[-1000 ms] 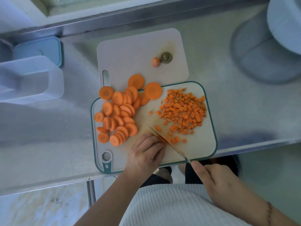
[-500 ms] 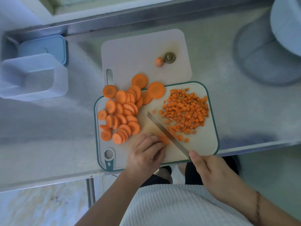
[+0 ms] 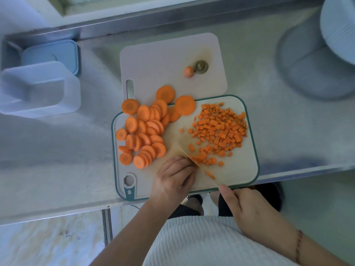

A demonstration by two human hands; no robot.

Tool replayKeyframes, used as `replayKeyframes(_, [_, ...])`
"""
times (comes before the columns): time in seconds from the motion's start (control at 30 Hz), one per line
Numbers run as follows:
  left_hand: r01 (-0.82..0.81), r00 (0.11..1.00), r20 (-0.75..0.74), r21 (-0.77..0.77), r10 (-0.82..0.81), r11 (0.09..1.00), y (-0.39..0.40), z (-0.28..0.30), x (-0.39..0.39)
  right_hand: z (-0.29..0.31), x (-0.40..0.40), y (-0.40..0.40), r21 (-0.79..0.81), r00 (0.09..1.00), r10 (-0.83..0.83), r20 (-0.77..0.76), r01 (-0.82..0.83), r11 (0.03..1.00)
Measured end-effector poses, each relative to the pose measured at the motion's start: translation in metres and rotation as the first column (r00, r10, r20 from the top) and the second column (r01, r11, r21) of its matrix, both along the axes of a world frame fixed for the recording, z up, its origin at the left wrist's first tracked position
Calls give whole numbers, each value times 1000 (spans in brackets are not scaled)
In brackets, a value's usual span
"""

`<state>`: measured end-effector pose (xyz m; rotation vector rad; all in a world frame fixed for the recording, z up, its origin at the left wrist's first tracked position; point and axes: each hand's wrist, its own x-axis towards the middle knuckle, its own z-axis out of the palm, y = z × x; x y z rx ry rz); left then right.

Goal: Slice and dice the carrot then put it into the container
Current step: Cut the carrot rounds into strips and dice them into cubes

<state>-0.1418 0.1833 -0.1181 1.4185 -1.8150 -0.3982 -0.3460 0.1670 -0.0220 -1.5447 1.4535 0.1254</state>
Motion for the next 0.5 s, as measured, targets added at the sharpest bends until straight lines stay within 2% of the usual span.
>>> replayKeyframes(0.17, [36, 999, 1, 20, -36, 999, 0, -1, 2, -10, 15, -12, -60, 1000, -29, -8, 29, 998])
replayKeyframes(0.27, [34, 999, 25, 16, -34, 999, 2, 1, 3, -10, 12, -14, -7, 995, -67, 70, 68, 998])
replayKeyframes(0.37, [-34, 999, 27, 33, 33, 999, 5, 1, 3, -5, 2, -14, 15, 986, -98, 136, 97, 995])
replayKeyframes(0.5, [-108, 994, -1, 61, 108, 992, 1, 2, 1, -1, -7, -17, 35, 983, -117, 141, 114, 993])
